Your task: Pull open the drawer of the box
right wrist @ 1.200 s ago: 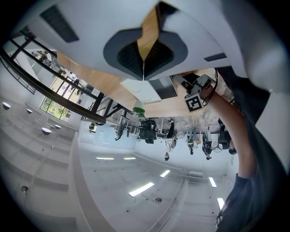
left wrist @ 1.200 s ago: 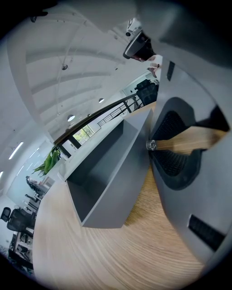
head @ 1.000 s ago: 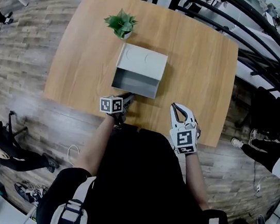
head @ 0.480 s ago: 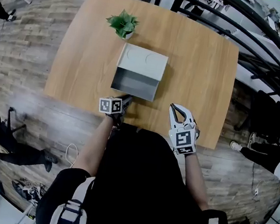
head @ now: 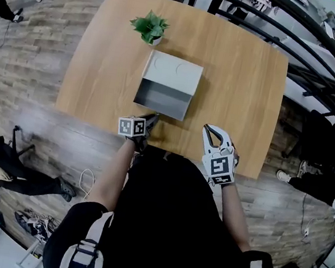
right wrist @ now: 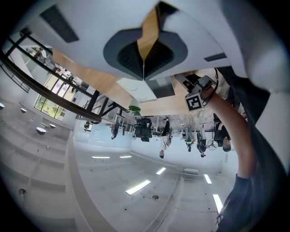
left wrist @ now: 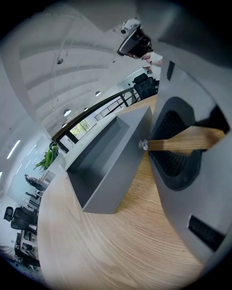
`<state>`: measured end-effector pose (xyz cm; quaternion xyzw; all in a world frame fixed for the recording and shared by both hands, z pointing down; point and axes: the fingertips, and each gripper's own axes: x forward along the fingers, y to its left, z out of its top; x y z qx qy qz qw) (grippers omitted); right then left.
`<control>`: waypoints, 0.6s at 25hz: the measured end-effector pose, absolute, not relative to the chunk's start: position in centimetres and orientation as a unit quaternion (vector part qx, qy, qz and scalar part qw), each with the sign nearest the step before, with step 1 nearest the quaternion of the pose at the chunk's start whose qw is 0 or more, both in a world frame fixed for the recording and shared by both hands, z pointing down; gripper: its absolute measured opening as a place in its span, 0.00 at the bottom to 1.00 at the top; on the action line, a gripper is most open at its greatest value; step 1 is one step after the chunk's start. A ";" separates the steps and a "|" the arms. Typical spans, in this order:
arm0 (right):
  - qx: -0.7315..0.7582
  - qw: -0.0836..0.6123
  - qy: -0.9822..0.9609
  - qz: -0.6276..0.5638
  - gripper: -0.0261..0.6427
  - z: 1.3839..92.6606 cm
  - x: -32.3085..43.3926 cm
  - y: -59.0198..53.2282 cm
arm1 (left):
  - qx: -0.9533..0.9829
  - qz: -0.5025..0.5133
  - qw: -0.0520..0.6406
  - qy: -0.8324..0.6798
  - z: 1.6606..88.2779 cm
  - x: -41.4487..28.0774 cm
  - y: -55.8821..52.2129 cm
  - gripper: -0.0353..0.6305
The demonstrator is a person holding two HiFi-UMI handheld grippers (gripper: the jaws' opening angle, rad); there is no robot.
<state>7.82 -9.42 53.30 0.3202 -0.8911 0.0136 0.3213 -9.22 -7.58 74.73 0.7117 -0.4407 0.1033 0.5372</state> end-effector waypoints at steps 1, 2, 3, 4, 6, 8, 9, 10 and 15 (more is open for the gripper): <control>0.320 0.320 -0.892 0.013 0.08 53.2 7.8 -9.5 | 0.711 0.103 0.538 -0.442 74.7 -9.3 -7.3 0.18; 0.318 0.319 -0.892 0.011 0.08 53.2 7.8 -9.5 | 0.710 0.099 0.537 -0.445 74.5 -9.4 -7.1 0.18; 0.317 0.318 -0.893 0.010 0.08 53.1 7.8 -9.6 | 0.711 0.095 0.533 -0.449 74.2 -9.6 -6.9 0.18; 0.315 0.317 -0.894 0.010 0.08 53.1 7.8 -9.6 | 0.713 0.091 0.527 -0.454 73.9 -9.8 -6.8 0.17; 0.307 0.315 -0.898 0.010 0.08 53.0 7.7 -9.5 | 0.716 0.086 0.513 -0.465 73.1 -10.2 -6.7 0.13; 0.301 0.311 -0.901 0.017 0.08 53.0 7.6 -9.3 | 0.720 0.081 0.501 -0.473 72.0 -10.4 -6.7 0.11; 0.299 0.308 -0.903 0.020 0.08 53.0 7.6 -9.2 | 0.722 0.078 0.496 -0.477 71.4 -10.4 -6.8 0.10; 0.297 0.307 -0.904 0.022 0.08 53.0 7.5 -9.2 | 0.724 0.076 0.490 -0.480 70.8 -10.3 -6.9 0.10; 0.282 0.297 -0.912 0.020 0.08 52.6 7.3 -9.3 | 0.747 0.071 0.443 -0.490 67.1 -9.5 -7.0 0.09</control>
